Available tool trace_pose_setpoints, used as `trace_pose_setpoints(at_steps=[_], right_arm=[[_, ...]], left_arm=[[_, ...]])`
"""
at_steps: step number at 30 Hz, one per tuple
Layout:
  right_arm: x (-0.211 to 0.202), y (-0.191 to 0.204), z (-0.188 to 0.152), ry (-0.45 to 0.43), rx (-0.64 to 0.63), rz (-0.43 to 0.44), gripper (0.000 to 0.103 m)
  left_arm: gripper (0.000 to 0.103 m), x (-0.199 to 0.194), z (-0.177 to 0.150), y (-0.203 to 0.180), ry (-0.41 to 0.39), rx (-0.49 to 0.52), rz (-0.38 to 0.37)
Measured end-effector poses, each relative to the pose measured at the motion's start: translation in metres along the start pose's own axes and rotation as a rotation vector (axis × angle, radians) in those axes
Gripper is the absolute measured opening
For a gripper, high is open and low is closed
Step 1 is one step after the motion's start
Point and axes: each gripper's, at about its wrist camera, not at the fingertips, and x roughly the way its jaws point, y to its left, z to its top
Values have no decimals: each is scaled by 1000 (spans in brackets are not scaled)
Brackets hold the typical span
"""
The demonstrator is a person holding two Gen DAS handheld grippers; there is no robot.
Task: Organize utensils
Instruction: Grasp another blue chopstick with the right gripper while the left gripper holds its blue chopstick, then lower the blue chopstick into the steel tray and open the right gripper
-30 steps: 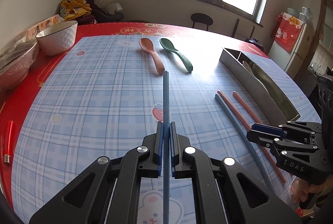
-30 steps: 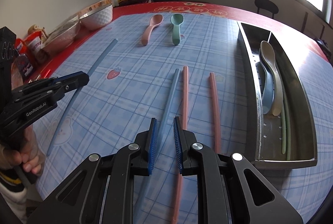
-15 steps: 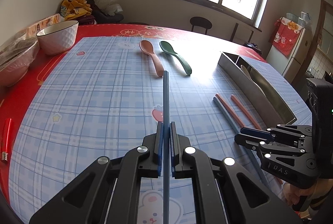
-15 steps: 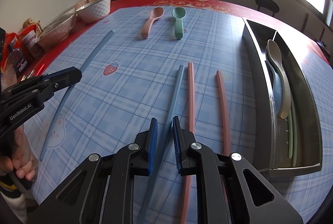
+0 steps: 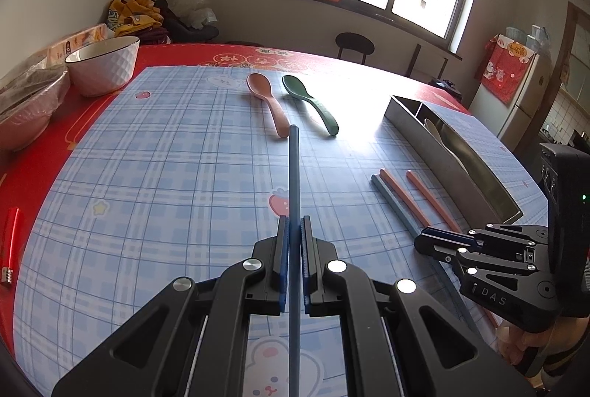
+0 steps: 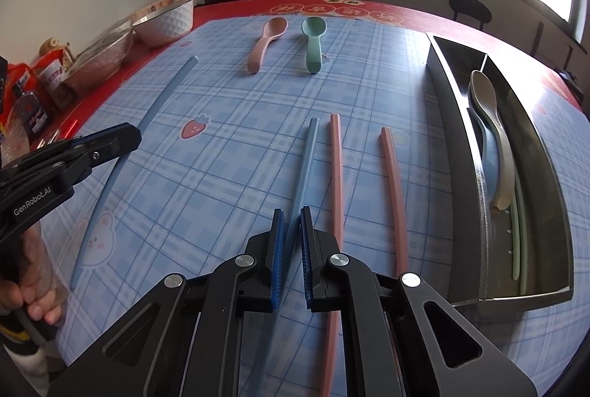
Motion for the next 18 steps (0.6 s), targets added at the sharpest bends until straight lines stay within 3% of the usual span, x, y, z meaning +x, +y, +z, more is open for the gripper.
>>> trace_pose_setpoints(at_steps=[18], right_arm=[[-29,-14,-3,-142,60,82,6]], left_arm=[[6,-4,0,1,-17,-5,-4]])
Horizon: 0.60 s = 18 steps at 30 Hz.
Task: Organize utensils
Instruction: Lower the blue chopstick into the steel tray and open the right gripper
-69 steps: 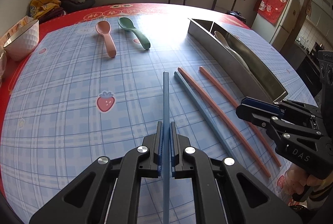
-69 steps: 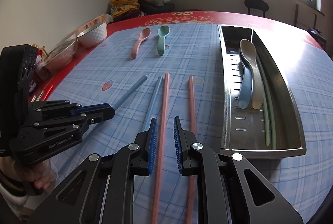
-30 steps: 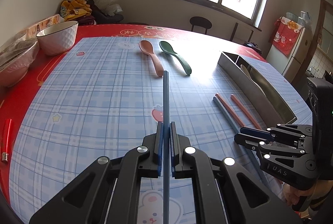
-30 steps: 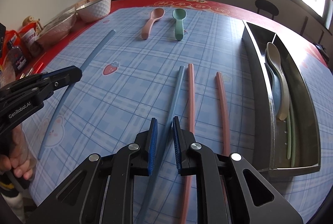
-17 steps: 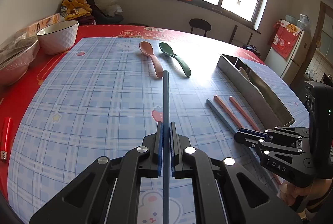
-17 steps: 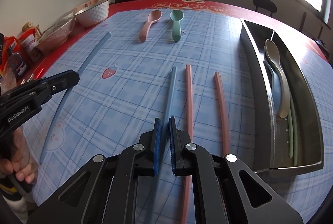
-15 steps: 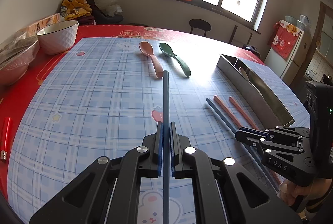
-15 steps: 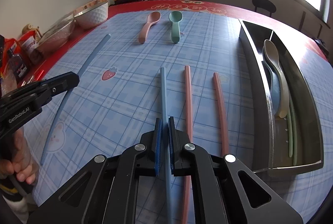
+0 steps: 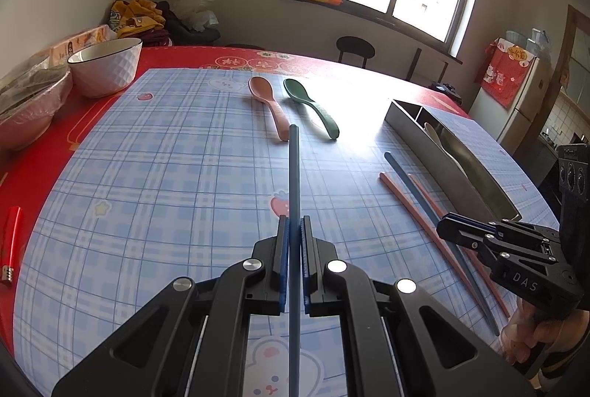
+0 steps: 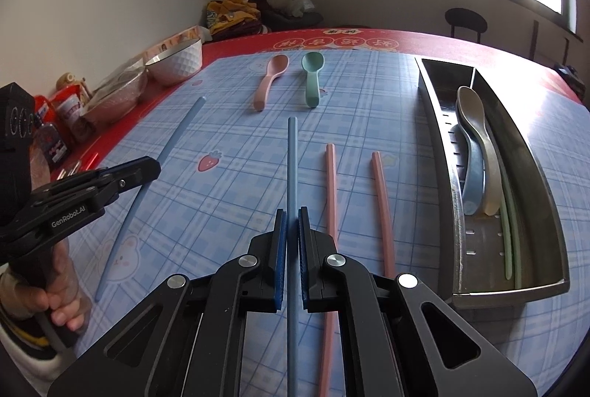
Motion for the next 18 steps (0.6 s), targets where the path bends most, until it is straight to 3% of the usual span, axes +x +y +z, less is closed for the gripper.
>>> trace_pose_setpoints(at_steps=[9,14,18], right_arm=[[-30,-46,19,-68,178,95,6],[-43,-86,43,-128,222,16,6],[-33,-120,66,-116,254,-59,6]], left_arm=[[6,3,1,-6,17,21,37],[6,3,0,-2,12,3,44],[6,6,0,0,27,-11,44]])
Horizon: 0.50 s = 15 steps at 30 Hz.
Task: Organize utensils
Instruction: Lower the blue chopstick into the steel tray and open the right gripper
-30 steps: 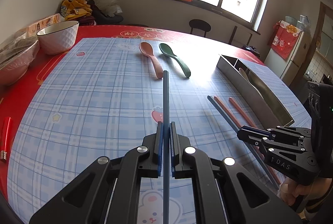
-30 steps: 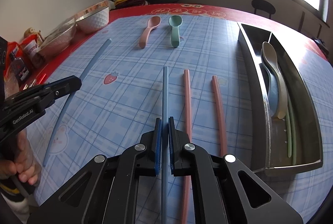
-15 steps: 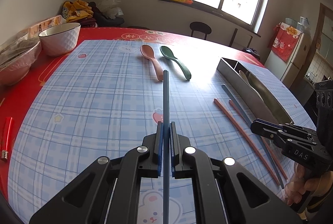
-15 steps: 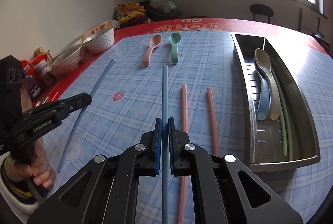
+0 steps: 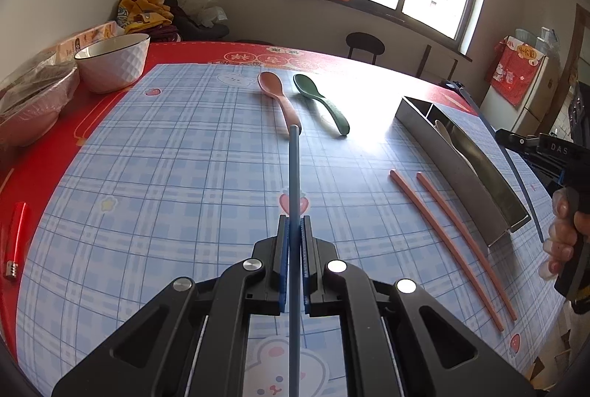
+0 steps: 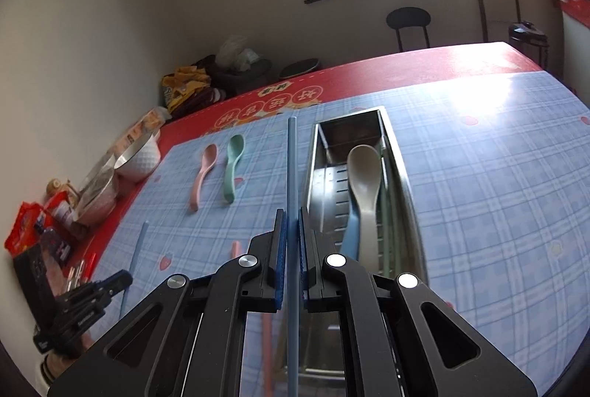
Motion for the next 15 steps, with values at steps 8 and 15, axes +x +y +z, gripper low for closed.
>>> trace_pose_setpoints(at_steps=[8,15], right_arm=[[43,-27,20,94,23,-126,6],[51,-32,18,103,15,-179,6]], left_arm=[[6,0,0,3,-6,-14,-6],[6,0,0,3,-6,-14,-13]])
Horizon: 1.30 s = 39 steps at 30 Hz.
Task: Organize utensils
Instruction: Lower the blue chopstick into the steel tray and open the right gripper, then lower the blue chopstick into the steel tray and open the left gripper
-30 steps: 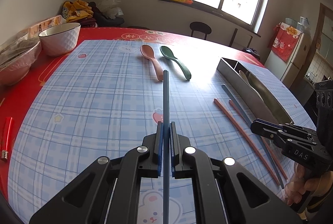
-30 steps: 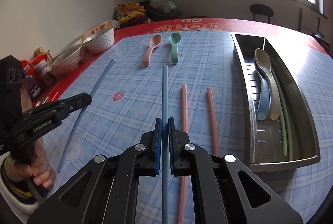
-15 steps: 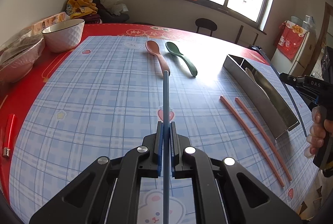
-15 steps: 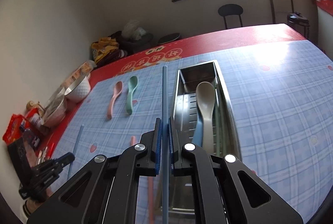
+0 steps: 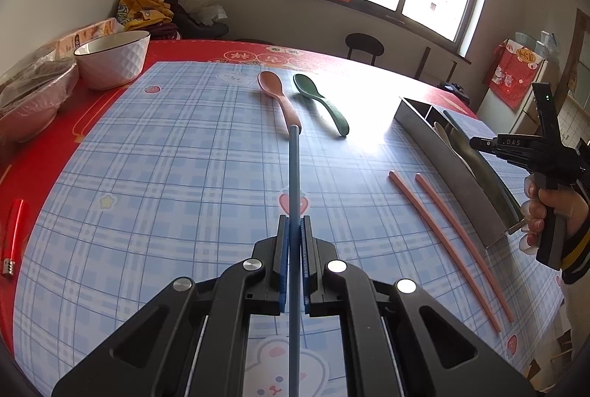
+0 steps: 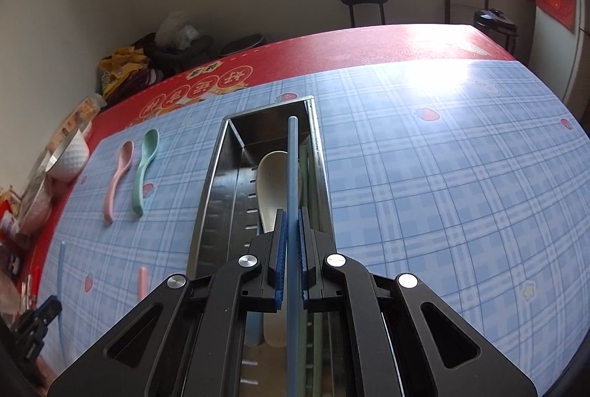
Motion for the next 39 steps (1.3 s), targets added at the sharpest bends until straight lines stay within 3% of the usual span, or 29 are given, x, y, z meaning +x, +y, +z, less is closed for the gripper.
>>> trace_pose_setpoints(at_steps=[8,14,20,30,34,39], right_arm=[[6,1,2,26,-4,-59,6],[0,-1,1,6,0,-43,8],[-20,-7,-5,-67,-21,83,8],[-53,-41,-26,-249,-14,137,8],[-51,-55,-27,-257,12,172,8],[-43,-66,-28,-231,59,224,8]], left_arm=[[6,-1,0,2,-5,-6,-7],[6,-1,0,2,-5,-5,-6],[6,2,0,1,17,-7,7],[6,10,6,4,93,-54,59],[6,3,15,-10,89,-58,49],[6,8,33,-49,106,-57,-20]])
